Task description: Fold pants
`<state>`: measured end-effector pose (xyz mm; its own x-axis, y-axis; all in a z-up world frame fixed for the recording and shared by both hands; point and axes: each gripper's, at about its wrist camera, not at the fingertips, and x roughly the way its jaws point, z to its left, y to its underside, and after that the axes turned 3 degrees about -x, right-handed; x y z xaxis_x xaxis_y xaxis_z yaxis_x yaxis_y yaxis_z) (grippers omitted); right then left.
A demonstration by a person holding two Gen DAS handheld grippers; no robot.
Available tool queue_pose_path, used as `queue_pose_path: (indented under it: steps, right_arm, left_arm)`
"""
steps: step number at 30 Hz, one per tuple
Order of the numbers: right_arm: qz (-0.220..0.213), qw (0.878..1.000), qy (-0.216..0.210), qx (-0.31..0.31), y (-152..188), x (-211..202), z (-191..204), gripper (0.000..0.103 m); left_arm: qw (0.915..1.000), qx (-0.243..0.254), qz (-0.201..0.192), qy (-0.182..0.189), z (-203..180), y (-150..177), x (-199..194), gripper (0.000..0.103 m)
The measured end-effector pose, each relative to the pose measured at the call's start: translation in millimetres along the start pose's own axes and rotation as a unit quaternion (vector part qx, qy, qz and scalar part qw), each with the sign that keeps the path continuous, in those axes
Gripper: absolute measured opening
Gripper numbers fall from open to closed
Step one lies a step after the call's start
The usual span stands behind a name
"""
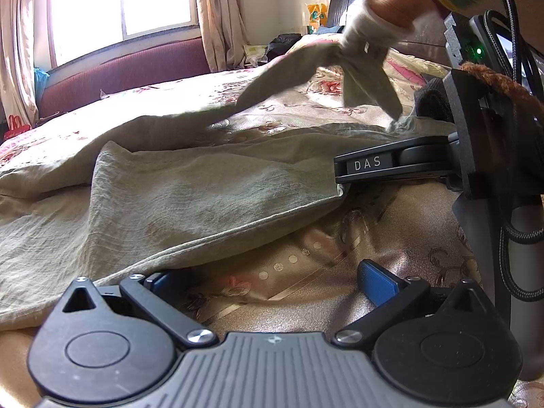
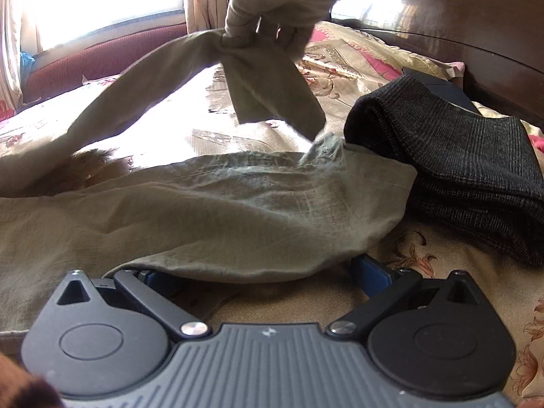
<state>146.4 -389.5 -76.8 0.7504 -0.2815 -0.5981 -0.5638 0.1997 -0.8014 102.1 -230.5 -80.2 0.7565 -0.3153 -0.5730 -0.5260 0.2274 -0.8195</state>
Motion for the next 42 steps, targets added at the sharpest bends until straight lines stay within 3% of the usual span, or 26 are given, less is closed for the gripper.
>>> queue_pose_path:
  steps: [28,32,34,37,42]
  right_arm:
    - [0.0,1.0,-0.001,0.001,0,0,0,0.102]
    - [-0.003,1.0,-0.004,0.005,1,0,-2,0.102]
    - [-0.001,1.0,-0.005,0.006,1,0,-2,0.102]
    - [-0.003,1.0,0.005,-0.005,2,0,2,0.102]
    - [0.022,0.999,-0.011,0.025,-7,2,-7,0.102]
  left_arm:
    - [0.9997,-0.017,-0.005,0.016,7,0,0,0.103]
    - [0.9992,-0.023,0.015,0.03,14,-9,-10,0.103]
    - [0.9998,-0.016,0.012,0.009,19,-16,-30,0.103]
    - [0.9985,-0.001,-0.032,-0.045,28,-14,-73,0.103]
    - [0.9967,-0.013,-0.004,-0.079,49,-15,-105,0.103]
